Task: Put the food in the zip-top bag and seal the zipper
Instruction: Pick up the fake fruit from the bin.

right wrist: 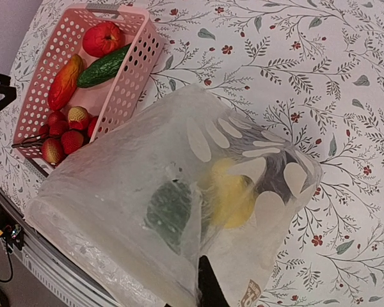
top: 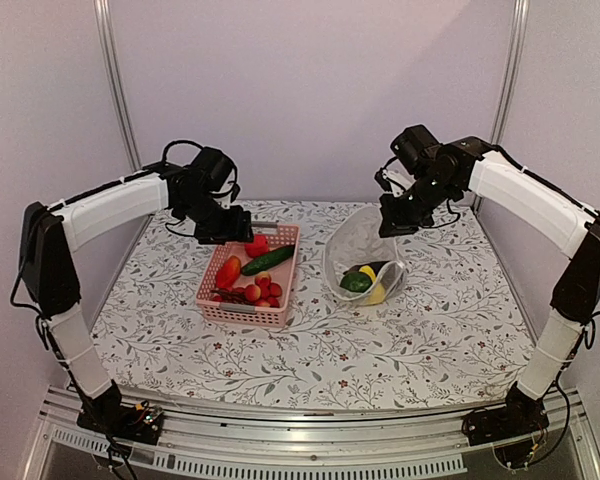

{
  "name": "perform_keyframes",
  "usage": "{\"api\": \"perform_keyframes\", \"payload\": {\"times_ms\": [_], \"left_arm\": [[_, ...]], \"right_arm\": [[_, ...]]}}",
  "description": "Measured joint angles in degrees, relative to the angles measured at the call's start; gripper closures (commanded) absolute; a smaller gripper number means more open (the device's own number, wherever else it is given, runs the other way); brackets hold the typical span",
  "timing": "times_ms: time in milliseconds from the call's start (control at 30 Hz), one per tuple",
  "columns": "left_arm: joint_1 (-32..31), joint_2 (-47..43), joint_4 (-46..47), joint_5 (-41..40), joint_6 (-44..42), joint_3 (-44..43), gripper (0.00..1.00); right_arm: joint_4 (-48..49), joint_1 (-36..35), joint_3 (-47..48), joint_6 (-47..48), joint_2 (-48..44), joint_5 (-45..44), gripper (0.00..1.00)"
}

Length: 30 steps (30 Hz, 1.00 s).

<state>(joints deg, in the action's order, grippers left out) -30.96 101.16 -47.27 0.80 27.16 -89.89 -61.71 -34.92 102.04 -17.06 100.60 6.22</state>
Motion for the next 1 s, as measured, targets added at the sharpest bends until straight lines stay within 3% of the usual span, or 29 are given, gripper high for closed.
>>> {"api": "perform_keyframes", "payload": {"times_ms": [433, 667, 1000], "left_arm": [[3.43, 16.81, 3.3, 0.13, 0.98, -9.66, 0.18], [4.2, 25.44, 5.03, 0.2, 2.84, -18.51, 0.21], [5.27, 33.18, 5.46, 0.07, 5.25, -22.51, 0.28]], "right_arm": [[0.26, 0.17, -0.66, -0.02, 0.0, 0.37, 1.0], [0.26, 0.35, -0.87, -0.28, -0.02, 0.52, 1.0], [0.52, 0.85, -2.86, -1.33, -1.4, 1.27, 1.0]]}}
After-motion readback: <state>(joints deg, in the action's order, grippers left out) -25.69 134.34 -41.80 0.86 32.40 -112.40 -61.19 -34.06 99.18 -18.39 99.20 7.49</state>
